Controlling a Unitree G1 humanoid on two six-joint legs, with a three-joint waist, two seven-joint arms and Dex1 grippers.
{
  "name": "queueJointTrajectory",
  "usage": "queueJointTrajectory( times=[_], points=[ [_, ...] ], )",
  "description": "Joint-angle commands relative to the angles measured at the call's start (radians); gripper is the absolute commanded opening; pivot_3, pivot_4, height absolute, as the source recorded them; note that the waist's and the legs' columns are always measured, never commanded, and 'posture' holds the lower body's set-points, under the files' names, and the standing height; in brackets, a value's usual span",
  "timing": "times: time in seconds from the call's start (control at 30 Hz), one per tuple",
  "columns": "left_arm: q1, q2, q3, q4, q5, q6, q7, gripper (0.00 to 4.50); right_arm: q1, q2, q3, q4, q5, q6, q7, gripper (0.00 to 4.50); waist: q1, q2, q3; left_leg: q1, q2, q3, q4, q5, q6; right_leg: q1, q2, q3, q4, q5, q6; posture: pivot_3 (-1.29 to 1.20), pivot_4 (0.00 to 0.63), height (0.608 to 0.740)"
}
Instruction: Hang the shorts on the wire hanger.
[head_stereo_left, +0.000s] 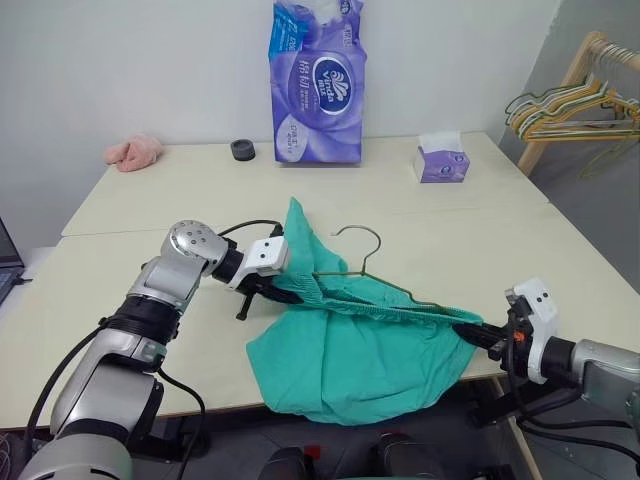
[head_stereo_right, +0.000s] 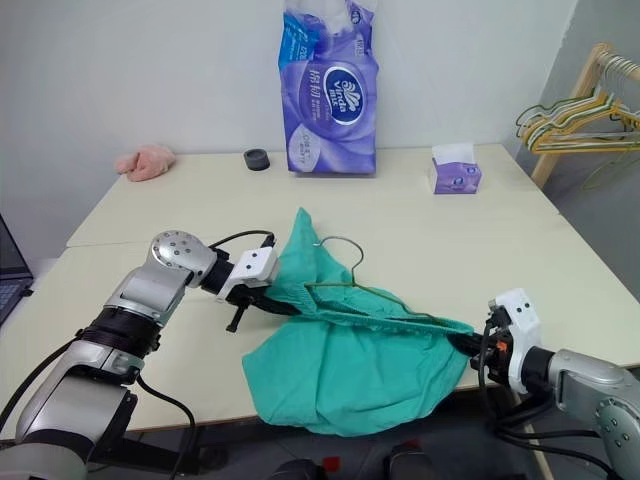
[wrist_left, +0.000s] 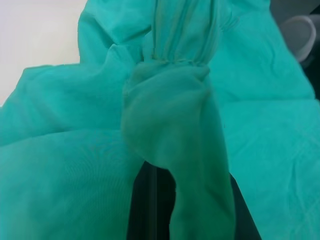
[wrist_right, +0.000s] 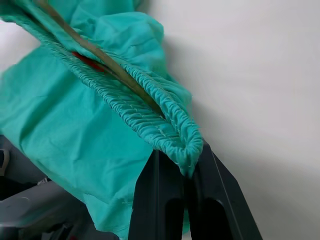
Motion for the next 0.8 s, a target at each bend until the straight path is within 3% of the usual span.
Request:
queueJointTrajectory(
  times=[0.03, 0.23, 0.43, 0.8],
  points=[
    [-0.035, -0.004, 0.008, 0.047, 0.05, -0.036, 0.062, 0.0, -0.03, -0.068, -0.054, -0.044, 0.019, 0.002, 0.003, 0.02, 0.0, 0.0, 0.0, 0.0, 0.0, 0.0, 0.0, 0.0, 0.0, 0.0, 0.0, 0.0, 0.0, 0.0, 0.0, -0.18, 0.068, 0.74],
    [-0.053, -0.1, 0.006, 0.054, 0.088, -0.038, 0.191, 0.0, -0.212, -0.214, 0.115, -0.083, -0.022, -0.027, 0.021, 0.02, -0.001, 0.0, 0.001, 0.0, 0.0, 0.0, 0.001, 0.0, 0.0, 0.0, -0.001, 0.0, -0.001, 0.0, 0.0, -0.19, 0.067, 0.74],
    [-0.034, -0.153, -0.014, -0.009, 0.124, -0.011, 0.253, 0.0, -0.389, -0.281, 0.267, -0.033, -0.087, -0.063, 0.059, 0.02, -0.012, 0.0, 0.001, -0.001, 0.0, 0.0, 0.0, 0.0, 0.001, -0.001, -0.001, 0.0, -0.001, 0.0, 0.0, -0.19, 0.06, 0.74],
    [0.02, -0.159, -0.008, -0.096, 0.133, 0.04, 0.291, 0.0, -0.481, -0.389, 0.397, 0.034, -0.242, -0.207, 0.18, 0.02, -0.015, 0.0, 0.001, -0.002, 0.0, 0.0, 0.001, 0.0, 0.001, -0.001, -0.003, -0.001, -0.002, 0.0, 0.0, -0.18, 0.058, 0.74]
  ],
)
